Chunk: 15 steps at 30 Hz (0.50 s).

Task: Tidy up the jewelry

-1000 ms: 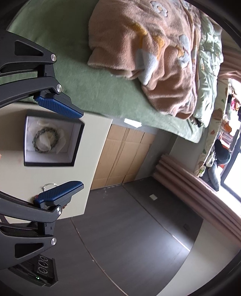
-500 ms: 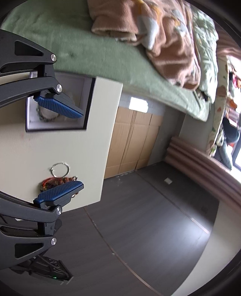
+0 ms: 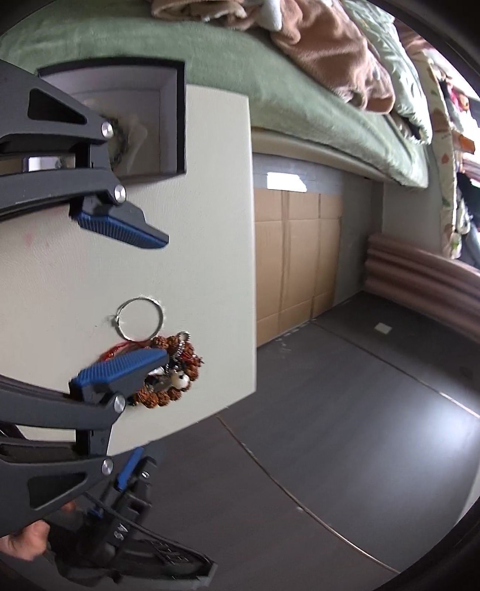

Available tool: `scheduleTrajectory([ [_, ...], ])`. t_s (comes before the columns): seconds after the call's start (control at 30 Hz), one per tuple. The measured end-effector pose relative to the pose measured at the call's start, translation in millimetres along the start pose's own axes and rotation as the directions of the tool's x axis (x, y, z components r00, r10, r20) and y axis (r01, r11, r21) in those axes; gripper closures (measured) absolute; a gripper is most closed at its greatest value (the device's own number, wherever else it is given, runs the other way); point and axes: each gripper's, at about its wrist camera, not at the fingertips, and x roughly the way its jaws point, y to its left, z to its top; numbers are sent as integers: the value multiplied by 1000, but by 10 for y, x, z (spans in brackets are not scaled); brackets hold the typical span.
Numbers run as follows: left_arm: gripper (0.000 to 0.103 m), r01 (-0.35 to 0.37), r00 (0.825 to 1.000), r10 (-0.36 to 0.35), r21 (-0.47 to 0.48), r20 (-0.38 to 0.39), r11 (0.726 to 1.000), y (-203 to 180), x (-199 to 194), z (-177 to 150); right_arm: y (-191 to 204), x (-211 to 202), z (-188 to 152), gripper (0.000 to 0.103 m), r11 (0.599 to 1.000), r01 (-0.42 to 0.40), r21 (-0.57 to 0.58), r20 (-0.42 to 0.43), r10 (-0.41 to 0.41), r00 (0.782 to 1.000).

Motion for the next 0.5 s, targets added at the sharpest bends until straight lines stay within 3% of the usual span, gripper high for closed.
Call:
scheduleTrajectory([
  [0.1,52,-25,999,27,32,-37,999,-65,185,-3,-32,61,42,44,1000,-3,18,-12,3,1000],
  [0.17,62,-44,996,47,41,-78,998,-84,345,-18,-47,118,66,44,1000,2,30,-28,-1,1000],
  [0.23,65,-42,992,47,46,-113,998,-91,466,-34,-60,165,86,44,999,11,34,-35,-10,999],
  [0.5,69,-93,979,112,119,-167,989,-147,788,-85,-91,298,159,44,998,26,49,-57,-24,998],
])
